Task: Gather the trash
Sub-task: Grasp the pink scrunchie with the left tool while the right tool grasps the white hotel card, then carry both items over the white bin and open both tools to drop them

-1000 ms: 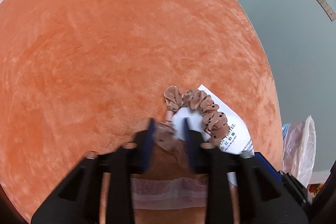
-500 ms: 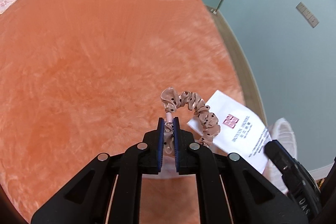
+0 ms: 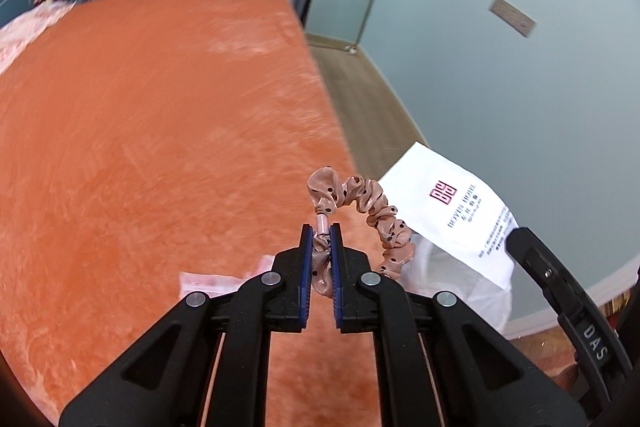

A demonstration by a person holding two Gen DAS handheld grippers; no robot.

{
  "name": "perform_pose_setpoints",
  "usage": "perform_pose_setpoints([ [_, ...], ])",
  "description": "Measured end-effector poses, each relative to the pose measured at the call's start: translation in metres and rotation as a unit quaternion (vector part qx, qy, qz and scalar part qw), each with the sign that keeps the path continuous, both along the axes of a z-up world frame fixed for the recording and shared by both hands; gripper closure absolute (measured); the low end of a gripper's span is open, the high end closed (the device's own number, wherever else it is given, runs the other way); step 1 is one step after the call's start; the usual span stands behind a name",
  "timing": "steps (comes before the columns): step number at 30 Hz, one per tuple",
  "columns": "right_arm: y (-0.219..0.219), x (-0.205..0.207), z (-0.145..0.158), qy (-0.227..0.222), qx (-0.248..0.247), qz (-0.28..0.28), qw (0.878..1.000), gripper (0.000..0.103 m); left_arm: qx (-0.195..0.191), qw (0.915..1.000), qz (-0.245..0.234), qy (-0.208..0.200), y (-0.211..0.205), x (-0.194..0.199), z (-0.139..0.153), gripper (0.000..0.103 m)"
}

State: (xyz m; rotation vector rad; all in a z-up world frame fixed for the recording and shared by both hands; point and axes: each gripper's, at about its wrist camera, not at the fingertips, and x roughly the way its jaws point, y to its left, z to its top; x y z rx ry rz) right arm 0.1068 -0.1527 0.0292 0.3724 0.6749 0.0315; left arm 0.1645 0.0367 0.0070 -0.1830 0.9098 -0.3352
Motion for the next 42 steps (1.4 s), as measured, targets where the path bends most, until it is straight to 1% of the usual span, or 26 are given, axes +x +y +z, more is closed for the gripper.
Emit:
perform_pose_setpoints([
  [3,-0.014,-0.017,0.013,-0.014,-0.001,-0.013,1.000,0.098,0.001,0.9997,-0.018,-0.016,-0.021,-0.016,0.017,0.095],
  [7,-0.036,-0.037,0.027,-0.029,-0.001,-0.030,0.999,0.098,0.003,0.9989,-0.038,-0.029,-0.044,-0.032,0.030,0.095],
  [12,-0.060,-0.061,0.040,-0.042,-0.004,-0.050,0.998,0.098,0.006,0.9972,-0.064,-0.038,-0.075,-0.050,0.039,0.095],
  [18,-0.091,-0.084,0.043,-0.049,-0.004,-0.078,0.996,0.098,0.010,0.9946,-0.095,-0.039,-0.111,-0.066,0.040,0.095],
  [21,-0.104,-0.096,0.041,-0.051,-0.002,-0.093,0.994,0.098,0.012,0.9932,-0.110,-0.039,-0.128,-0.070,0.038,0.095],
  [30,-0.136,-0.114,0.032,-0.046,-0.001,-0.126,0.991,0.098,0.024,0.9869,-0.155,-0.035,-0.177,-0.075,0.028,0.094],
  [33,-0.146,-0.119,0.028,-0.044,0.001,-0.136,0.990,0.098,0.024,0.9851,-0.167,-0.036,-0.191,-0.076,0.025,0.091],
  [39,-0.156,-0.127,0.021,-0.040,0.004,-0.149,0.988,0.098,0.024,0.9822,-0.181,-0.045,-0.208,-0.079,0.025,0.080],
  [41,-0.157,-0.128,0.021,-0.040,0.005,-0.151,0.988,0.098,0.026,0.9819,-0.181,-0.048,-0.212,-0.080,0.026,0.072],
  [42,-0.157,-0.129,0.020,-0.039,0.004,-0.151,0.988,0.098,0.026,0.9820,-0.180,-0.049,-0.213,-0.080,0.027,0.069],
])
